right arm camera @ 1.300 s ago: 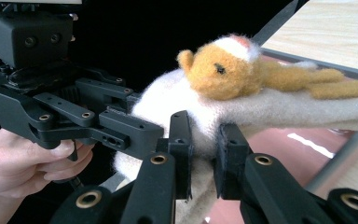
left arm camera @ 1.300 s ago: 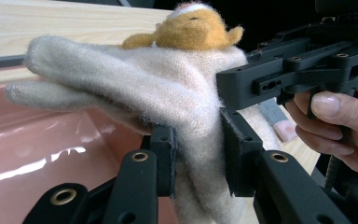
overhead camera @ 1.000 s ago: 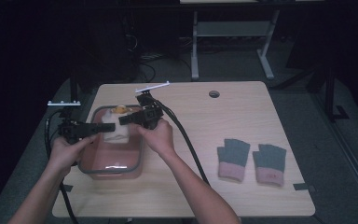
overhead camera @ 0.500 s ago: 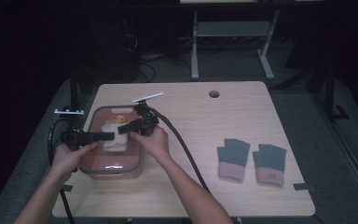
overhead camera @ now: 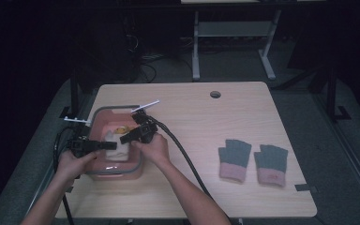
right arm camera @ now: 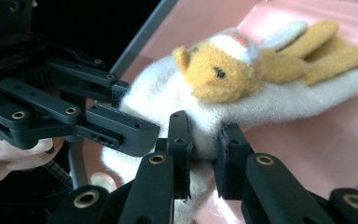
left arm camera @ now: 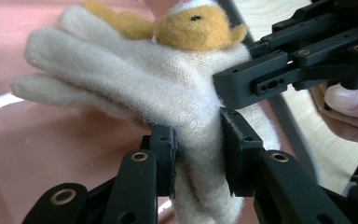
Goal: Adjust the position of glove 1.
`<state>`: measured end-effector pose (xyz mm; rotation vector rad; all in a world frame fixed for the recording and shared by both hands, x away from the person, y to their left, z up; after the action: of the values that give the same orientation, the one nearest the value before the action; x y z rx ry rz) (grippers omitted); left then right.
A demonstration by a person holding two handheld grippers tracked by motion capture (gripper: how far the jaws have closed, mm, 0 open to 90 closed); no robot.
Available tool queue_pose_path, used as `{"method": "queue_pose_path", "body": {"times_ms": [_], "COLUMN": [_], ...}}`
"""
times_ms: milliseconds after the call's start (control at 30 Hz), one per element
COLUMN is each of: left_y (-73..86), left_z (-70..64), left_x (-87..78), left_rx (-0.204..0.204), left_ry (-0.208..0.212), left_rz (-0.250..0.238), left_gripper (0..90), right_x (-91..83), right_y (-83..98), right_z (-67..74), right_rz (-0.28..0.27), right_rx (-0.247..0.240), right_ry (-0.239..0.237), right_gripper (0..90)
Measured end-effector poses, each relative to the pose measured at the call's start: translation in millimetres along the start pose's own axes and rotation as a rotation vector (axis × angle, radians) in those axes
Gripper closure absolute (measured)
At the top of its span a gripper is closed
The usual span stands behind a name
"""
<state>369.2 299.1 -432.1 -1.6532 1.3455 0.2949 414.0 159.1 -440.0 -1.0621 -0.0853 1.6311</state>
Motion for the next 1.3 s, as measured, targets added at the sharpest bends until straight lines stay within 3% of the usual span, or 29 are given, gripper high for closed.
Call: {"method": "queue_pose_path", "body": {"times_ms": [267,333,533,700,900,1033,1133,1200,1300], "left_y": [6.4,7.1,8.7,11.9,9.1,3.3,1.1,2.6,5.0], "left_z": [2.7,3.0,4.3,4.8,8.2,8.1,6.5,5.2,5.2], "left_x": [5.9,6.1,8.7,11.7,4.9,-5.1,-7.0,-3.5,3.7], "left_rx": [-0.003,0.009,0.025,0.011,0.001,0.000,0.010,0.026,0.047], "left_ry": [-0.043,-0.075,-0.127,-0.149,-0.186,-0.207,-0.216,-0.211,-0.235], "left_rz": [0.034,0.053,0.081,0.110,0.099,0.074,0.061,0.087,0.127], "left_gripper": [68.8,68.8,68.8,66.3,54.6,53.1,55.0,62.9,67.0], "right_x": [2.0,0.2,-9.4,-17.9,-24.0,-30.1,-34.8,-37.9,-42.4], "right_y": [4.7,5.1,3.9,3.5,3.8,3.7,4.2,5.0,6.3], "right_z": [-1.4,-2.3,-5.7,-6.2,-4.1,-2.8,-2.6,-3.0,-4.0], "right_rz": [0.063,0.071,0.073,0.056,0.043,0.029,0.013,0.008,-0.004], "right_rx": [-0.036,-0.043,-0.048,-0.056,-0.061,-0.069,-0.065,-0.066,-0.063], "right_ry": [0.055,0.067,0.094,0.103,0.096,0.094,0.091,0.090,0.088], "right_gripper": [75.7,74.9,71.4,70.8,70.7,70.3,70.2,70.2,69.9]}}
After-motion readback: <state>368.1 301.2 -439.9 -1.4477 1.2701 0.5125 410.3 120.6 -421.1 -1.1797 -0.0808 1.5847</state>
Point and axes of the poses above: each handheld gripper's, and its own axes: x roughly forward along the jaws, y roughly out of its underside, z roughly to its left, the point moved 6 cm from there along x, roughly forward along the jaws, and after that the axes turned 3 degrees about -x, right-handed, at the moved point
